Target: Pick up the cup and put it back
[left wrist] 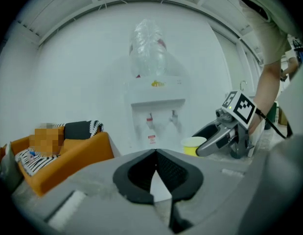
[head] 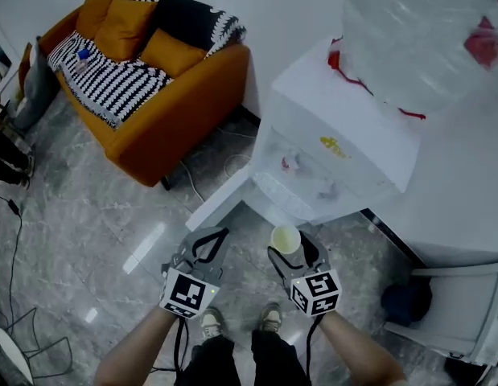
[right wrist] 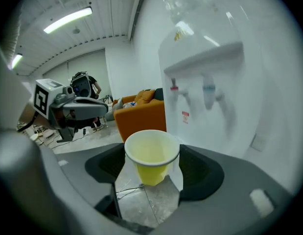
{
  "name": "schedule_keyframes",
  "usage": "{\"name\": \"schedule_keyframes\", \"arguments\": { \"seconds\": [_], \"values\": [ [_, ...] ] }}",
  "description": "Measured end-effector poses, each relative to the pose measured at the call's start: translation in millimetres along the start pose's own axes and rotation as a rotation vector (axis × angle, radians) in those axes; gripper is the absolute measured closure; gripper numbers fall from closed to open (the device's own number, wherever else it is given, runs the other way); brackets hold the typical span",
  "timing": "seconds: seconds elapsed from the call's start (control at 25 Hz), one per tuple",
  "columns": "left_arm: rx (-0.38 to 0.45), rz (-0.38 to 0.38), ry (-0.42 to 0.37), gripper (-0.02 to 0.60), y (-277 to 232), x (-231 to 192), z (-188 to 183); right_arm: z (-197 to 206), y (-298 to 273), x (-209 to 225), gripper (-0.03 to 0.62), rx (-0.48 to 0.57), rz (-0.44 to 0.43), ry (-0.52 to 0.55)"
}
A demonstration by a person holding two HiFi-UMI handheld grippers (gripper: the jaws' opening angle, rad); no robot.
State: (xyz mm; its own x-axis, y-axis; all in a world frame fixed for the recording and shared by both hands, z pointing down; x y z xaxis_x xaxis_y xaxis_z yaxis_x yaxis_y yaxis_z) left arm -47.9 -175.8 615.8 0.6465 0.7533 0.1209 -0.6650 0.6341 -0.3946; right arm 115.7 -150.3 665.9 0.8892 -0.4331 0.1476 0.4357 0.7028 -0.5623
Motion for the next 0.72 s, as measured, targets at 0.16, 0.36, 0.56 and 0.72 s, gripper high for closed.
{"name": "schedule_keyframes", "arguments": {
  "seconds": [0.16,0.36,0.56,0.72],
  "values": [
    [-0.003,-0.008,0.020,0.580,36,-9,-63,-73,58,-20,0.244,0.032,-0.009,0.033],
    [0.009,0.005,0.014,0.580,85,-14,-147,-165,129,-47,0.244,0.103,-0.011,0.077],
    [0.038,-0.009,-0.024,0.580,132,-20,-226,-252,201,-75,0.244,0.228,-0.035,0.095],
    [0.110,-0.048,-0.040,0.580,167,-19,-284,-308,253,-91,0.245,0.300,-0.044,0.084]
  ]
}}
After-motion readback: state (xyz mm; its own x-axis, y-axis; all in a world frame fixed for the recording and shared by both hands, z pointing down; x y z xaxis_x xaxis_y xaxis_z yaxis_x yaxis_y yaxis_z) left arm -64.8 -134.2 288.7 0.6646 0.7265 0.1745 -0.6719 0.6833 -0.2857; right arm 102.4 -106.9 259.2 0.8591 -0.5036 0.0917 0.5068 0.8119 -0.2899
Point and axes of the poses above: the fingertips, and each gripper's own axes: y backward along the fingers, x to its right, z out of its underside, the point moved 3 cm from there along y, backward along the fingers, and after that the axes turned 3 degrees about -x, right-handed, at the moved point
